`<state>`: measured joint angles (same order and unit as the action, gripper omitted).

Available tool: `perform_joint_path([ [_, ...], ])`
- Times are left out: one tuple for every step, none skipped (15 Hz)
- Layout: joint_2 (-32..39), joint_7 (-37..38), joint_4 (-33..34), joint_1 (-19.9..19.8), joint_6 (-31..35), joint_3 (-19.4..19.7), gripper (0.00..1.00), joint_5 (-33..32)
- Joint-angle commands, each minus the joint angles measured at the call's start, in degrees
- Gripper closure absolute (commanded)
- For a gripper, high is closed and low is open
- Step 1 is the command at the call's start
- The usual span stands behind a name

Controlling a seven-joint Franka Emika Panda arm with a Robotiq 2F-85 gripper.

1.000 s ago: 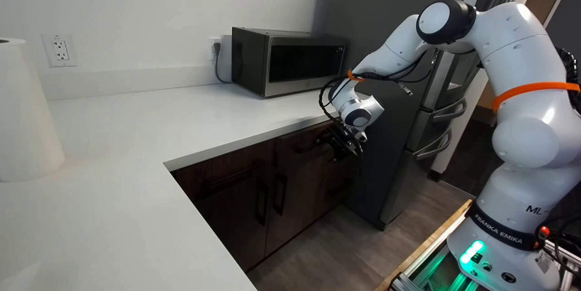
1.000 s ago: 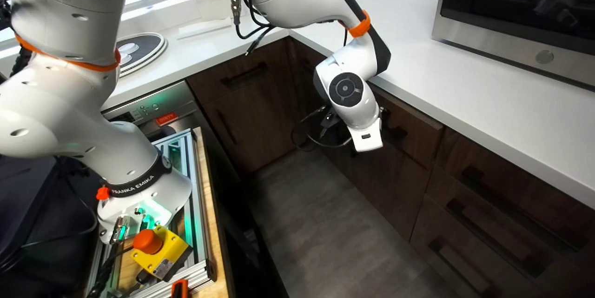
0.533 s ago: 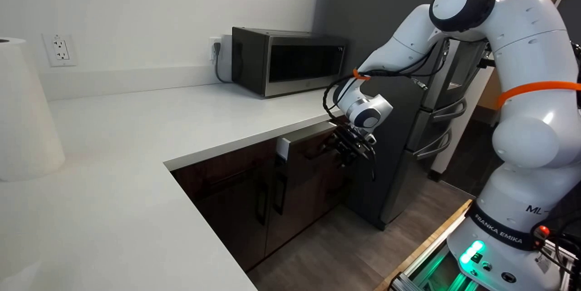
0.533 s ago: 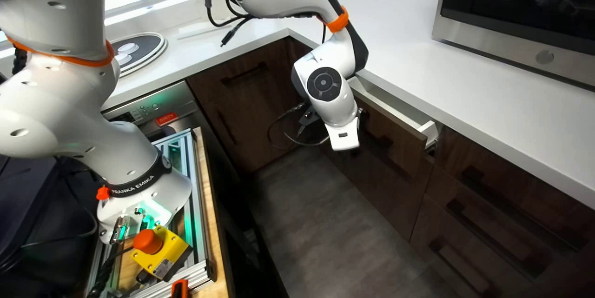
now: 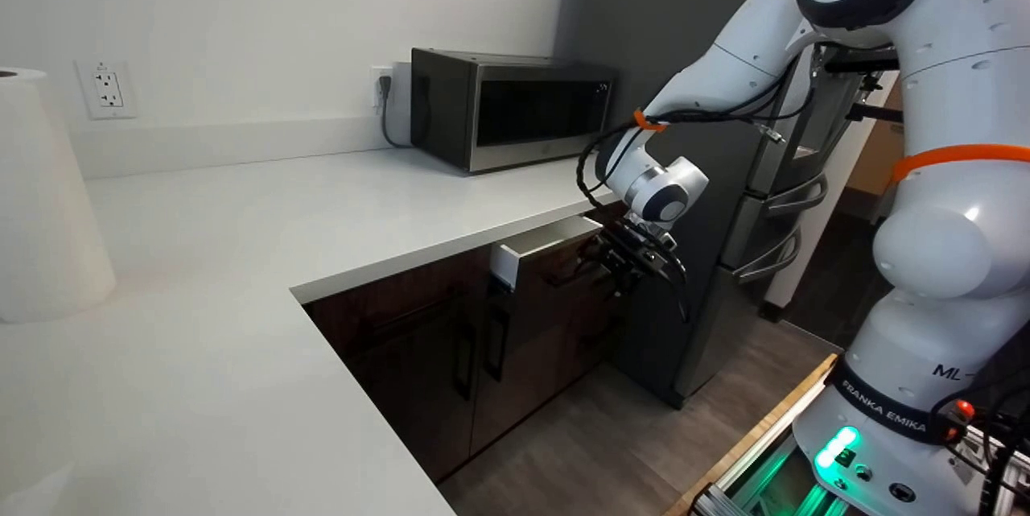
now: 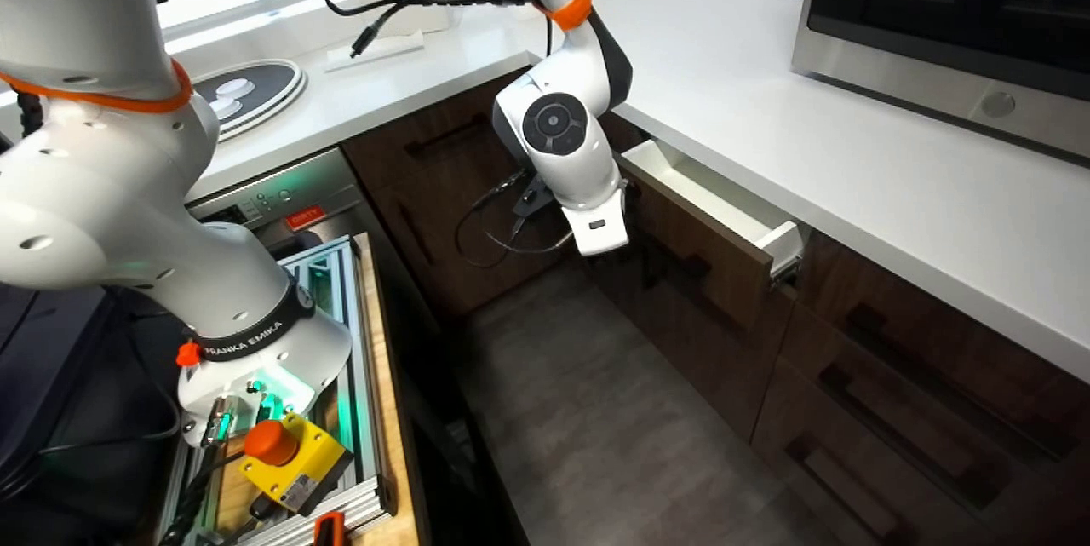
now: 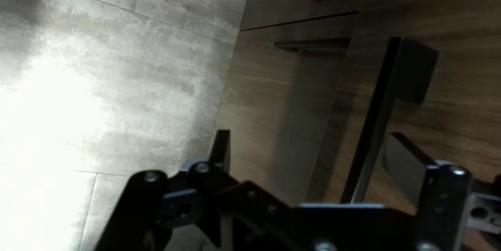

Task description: Pull open the drawer

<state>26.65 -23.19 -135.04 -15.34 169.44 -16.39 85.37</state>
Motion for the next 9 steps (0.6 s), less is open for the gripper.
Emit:
perform_joint_path([
  [-9.1, 9.2, -9.7, 9.9, -3.6, 7.2, 0.00, -13.6],
  [-12.0, 12.0, -12.6, 11.7, -5.9, 8.3, 0.00, -18.0],
  [-13.9, 14.5, -14.0, 13.6, -7.4, 9.4, 0.00, -22.6],
  [-15.7, 17.7, -15.4, 17.4, -8.5, 11.9, 0.00, -27.3],
  [-16.5, 21.3, -16.3, 22.7, -8.4, 15.7, 0.00, -32.0],
  [-17.1, 24.0, -16.7, 27.0, -8.3, 19.4, 0.00, -36.6],
  [-17.2, 26.7, -16.8, 31.1, -8.2, 22.8, 0.00, -41.2],
  [-16.9, 29.2, -16.8, 35.7, -8.0, 27.1, 0.00, -45.9],
  [-16.2, 31.6, -16.3, 40.3, -7.9, 31.9, 0.00, -50.7],
])
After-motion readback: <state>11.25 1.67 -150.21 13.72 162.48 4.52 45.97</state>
